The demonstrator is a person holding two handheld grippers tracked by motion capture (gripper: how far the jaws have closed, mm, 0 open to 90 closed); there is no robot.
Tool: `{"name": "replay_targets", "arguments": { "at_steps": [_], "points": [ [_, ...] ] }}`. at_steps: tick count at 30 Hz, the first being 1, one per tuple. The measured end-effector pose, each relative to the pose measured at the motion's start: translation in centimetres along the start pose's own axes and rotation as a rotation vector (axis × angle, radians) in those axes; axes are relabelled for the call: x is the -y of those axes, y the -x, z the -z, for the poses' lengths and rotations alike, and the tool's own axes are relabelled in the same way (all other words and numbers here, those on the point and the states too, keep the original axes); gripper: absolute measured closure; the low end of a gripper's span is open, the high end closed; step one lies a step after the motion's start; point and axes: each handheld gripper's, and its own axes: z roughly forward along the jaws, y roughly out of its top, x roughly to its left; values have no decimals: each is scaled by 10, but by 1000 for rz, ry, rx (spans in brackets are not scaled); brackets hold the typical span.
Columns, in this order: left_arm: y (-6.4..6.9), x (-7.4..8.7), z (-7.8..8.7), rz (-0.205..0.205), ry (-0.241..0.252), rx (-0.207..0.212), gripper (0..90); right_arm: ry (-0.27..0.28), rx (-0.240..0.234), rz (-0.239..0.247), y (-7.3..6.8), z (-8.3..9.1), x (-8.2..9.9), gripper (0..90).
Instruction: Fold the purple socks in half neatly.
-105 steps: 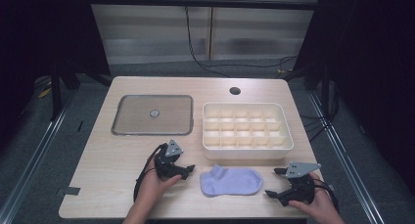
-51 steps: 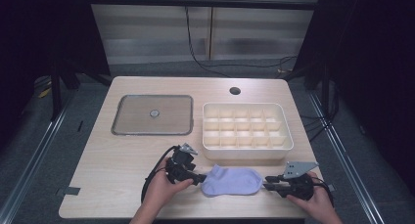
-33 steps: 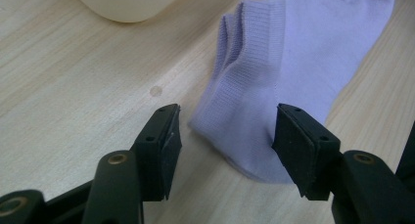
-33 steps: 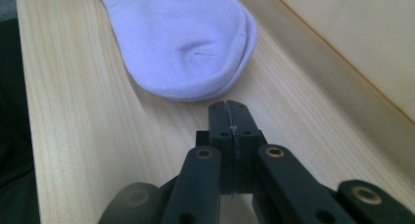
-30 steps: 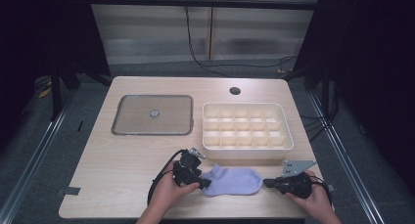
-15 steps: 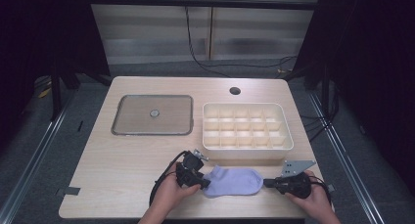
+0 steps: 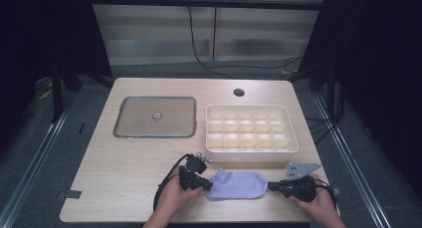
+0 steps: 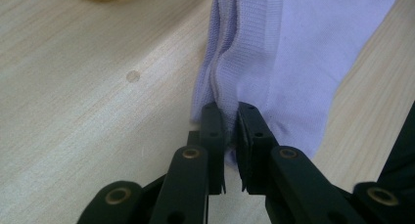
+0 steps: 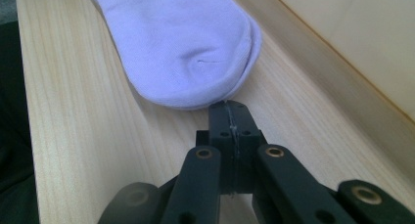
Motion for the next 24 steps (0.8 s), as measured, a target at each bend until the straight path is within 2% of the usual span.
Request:
{"name": "replay_targets", "arguments": {
  "at_steps": [3,6,10,13,24],
  "points": [
    [-1,0,1,0,-2,11,826,0,0,0,0,0,0,900],
    [-4,0,2,20,6,36,826,3,-2,-3,0,0,0,900],
    [-4,0,6,15,10,51,826,4,0,-5,0,0,0,900],
    [-4,-1,9,23,26,83,827,6,-1,-3,0,-1,0,900],
    [-2,-3,16,25,41,115,831,9,-5,-6,1,-1,0,900]
  ]
}}
